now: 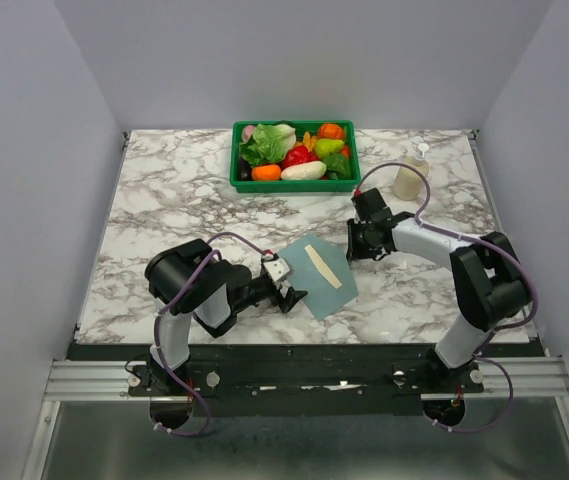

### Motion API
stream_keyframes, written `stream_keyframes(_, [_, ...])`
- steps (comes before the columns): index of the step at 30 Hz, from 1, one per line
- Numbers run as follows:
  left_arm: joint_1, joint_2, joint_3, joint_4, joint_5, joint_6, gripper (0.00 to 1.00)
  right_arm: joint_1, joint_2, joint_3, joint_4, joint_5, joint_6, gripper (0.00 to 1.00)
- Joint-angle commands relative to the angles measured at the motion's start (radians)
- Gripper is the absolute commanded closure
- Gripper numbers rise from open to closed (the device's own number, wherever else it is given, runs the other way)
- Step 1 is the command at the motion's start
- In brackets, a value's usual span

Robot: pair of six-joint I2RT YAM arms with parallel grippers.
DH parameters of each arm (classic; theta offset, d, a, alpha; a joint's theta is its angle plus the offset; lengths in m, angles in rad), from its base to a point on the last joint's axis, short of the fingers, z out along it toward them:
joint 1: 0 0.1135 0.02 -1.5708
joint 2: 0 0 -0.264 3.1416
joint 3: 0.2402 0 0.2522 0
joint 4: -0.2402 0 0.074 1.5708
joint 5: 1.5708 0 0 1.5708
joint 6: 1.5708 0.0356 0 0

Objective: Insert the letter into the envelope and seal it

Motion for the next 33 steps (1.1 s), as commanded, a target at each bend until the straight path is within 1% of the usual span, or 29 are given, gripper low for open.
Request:
stream_keyframes(1, [0.014, 0.040, -0.020, -0.012, -0.045, -0.002, 0.05, 0.005, 0.030, -0.005, -0.058, -0.124, -0.061, 0.99])
stream_keyframes(5, [0.012, 0.046, -0.012, -0.014, -0.041, -0.005, 0.05, 0.016, 0.001, -0.022, -0.038, -0.187, -0.095, 0.99])
stream_keyframes(6, [0.012, 0.047, -0.011, -0.015, -0.041, -0.005, 0.05, 0.020, -0.008, -0.025, -0.029, -0.222, -0.101, 0.99])
stream_keyframes(12, [0.014, 0.047, -0.009, -0.018, -0.038, -0.008, 0.04, 0.061, -0.041, -0.020, -0.018, -0.350, -0.101, 0.99])
stream_keyframes(21, [0.014, 0.052, -0.006, -0.020, -0.036, -0.009, 0.05, 0.135, 0.013, -0.007, -0.038, -0.353, -0.083, 0.99])
stream_keyframes(29, [0.014, 0.047, -0.006, -0.012, -0.044, -0.011, 0.05, 0.143, 0.067, -0.020, -0.038, -0.338, -0.078, 0.99])
stream_keyframes(33, [0.012, 0.008, -0.014, 0.000, -0.093, -0.061, 0.05, 0.144, 0.080, -0.037, -0.037, -0.308, -0.078, 0.99])
